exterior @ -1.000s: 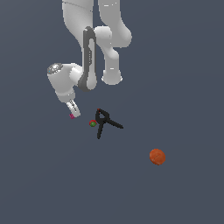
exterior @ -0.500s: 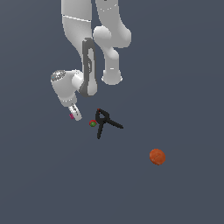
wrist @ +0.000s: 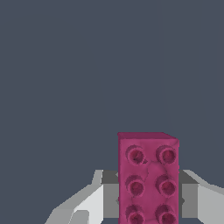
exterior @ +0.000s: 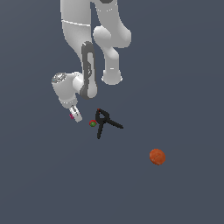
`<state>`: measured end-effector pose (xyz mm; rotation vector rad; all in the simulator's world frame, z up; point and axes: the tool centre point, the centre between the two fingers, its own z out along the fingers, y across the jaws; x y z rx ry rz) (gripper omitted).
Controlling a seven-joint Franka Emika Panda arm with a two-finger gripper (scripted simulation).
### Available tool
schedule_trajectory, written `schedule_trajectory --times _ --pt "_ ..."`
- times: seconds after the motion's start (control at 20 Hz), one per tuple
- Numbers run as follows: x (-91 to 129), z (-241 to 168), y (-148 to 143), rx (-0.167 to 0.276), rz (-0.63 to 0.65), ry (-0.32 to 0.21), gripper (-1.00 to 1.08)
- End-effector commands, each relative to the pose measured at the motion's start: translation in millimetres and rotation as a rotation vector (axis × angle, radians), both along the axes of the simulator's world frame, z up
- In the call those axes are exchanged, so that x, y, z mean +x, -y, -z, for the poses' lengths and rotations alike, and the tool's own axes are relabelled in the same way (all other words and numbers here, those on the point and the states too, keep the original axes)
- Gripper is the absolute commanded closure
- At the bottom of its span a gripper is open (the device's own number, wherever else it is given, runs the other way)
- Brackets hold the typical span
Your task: Pick up a designated object from a clutter of objects.
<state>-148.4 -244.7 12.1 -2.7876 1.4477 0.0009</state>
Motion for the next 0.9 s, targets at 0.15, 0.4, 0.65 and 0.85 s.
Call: schedule_trajectory --times 0.15,0.4,0.65,0.85 --pt "0.2 0.1 0.2 0.0 0.0 0.0 1.08" --pt "0.3 -0.2 -0.3 0.0 0.0 0.0 1.08" --pt "4.3 -8.2 -4.1 0.0 0.0 0.0 1.08" --pt "11.5 -22.8 -10.9 0.0 0.0 0.0 1.08"
